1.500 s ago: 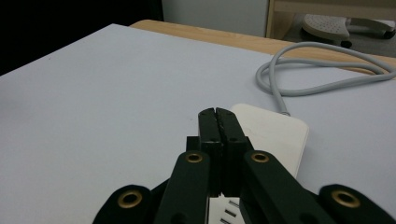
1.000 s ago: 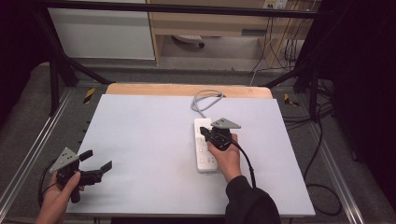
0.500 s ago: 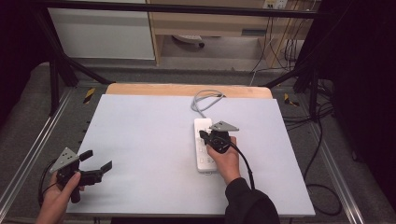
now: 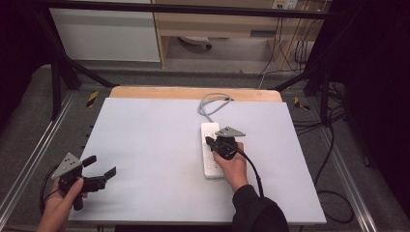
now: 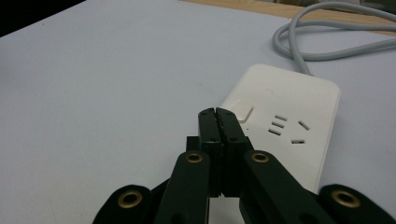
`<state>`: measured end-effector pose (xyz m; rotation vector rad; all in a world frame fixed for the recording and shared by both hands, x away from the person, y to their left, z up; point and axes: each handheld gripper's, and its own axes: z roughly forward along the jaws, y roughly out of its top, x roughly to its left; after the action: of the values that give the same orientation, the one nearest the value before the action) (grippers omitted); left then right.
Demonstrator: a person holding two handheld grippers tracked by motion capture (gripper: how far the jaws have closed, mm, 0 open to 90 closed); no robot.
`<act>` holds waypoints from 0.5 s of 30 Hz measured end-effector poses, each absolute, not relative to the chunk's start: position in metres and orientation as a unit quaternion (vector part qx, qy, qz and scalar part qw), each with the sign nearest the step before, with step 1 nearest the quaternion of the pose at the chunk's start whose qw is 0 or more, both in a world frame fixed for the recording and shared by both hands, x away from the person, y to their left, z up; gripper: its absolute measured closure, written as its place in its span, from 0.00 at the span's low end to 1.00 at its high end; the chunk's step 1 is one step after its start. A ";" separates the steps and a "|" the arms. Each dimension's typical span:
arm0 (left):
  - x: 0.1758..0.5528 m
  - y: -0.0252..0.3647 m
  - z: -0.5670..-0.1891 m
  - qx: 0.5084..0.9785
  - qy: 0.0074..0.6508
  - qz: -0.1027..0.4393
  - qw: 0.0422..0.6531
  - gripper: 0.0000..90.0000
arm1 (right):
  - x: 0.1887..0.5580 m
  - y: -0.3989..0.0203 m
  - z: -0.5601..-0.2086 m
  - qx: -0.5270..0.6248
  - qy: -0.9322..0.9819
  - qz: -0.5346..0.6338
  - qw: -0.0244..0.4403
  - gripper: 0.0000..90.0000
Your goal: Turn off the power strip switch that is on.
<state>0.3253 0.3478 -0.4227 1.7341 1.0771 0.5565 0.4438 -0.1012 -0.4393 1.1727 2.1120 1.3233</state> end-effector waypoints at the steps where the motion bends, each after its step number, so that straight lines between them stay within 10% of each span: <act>1: 0.325 0.348 -0.423 0.714 0.443 0.229 0.491 0.06 | 0.444 -0.101 -0.440 0.417 0.754 0.470 0.193 1.00; 15: 0.325 0.348 -0.423 0.715 0.442 0.229 0.491 0.06 | 0.443 -0.100 -0.441 0.418 0.757 0.464 0.192 1.00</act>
<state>0.3253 0.3478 -0.4227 1.7353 1.0723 0.5563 0.4434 -0.0996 -0.4412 1.1727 2.1258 1.3033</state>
